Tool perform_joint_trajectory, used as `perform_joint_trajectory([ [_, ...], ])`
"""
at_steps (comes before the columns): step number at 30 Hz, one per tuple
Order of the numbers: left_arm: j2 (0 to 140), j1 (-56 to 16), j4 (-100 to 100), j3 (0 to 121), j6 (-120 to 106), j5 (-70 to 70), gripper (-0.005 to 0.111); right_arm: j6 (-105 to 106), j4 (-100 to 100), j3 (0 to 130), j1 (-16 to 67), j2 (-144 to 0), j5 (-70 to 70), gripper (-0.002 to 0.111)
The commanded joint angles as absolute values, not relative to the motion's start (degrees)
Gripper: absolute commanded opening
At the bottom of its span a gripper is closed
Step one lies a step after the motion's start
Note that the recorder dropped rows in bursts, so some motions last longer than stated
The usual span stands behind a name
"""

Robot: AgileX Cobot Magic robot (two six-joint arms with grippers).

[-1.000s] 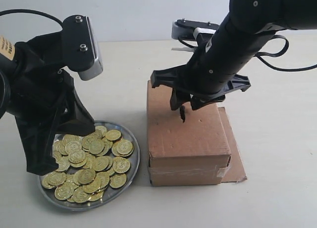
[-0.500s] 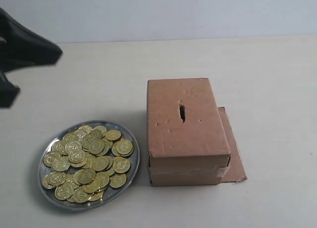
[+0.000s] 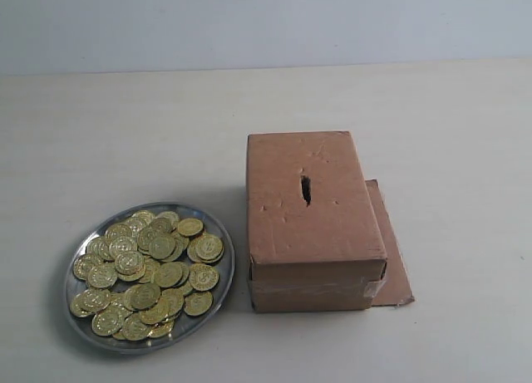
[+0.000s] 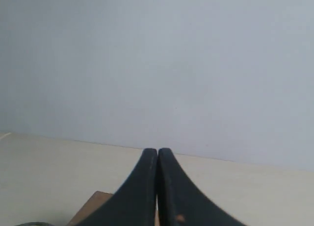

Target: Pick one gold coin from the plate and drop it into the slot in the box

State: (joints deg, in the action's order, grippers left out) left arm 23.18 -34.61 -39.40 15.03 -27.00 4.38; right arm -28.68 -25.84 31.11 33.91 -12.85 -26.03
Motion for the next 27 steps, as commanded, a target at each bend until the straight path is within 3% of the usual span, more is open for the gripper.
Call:
perform_joint_trajectory([
  [1, 18.7, -34.5, -42.8, 6.8, -26.5, 0.0, 0.0, -35.2, -24.0, 18.4, 34.0, 0.0, -23.2, 0.0],
  [8, 15.5, -34.5, -42.9, 0.0, -26.3, -1.2, 0.0, -39.1, -22.8, 4.0, 33.9, -0.7, -10.1, 0.0],
  [12, 15.5, -34.5, -42.3, 0.0, -28.7, 0.0, 0.0, -39.5, -22.0, 0.0, 33.9, -0.7, -9.3, 0.0],
  [27, 15.5, -34.5, -42.8, 0.0, -26.6, 4.8, 0.0, -42.7, -18.9, 0.0, 33.9, -0.7, -10.1, 0.0],
])
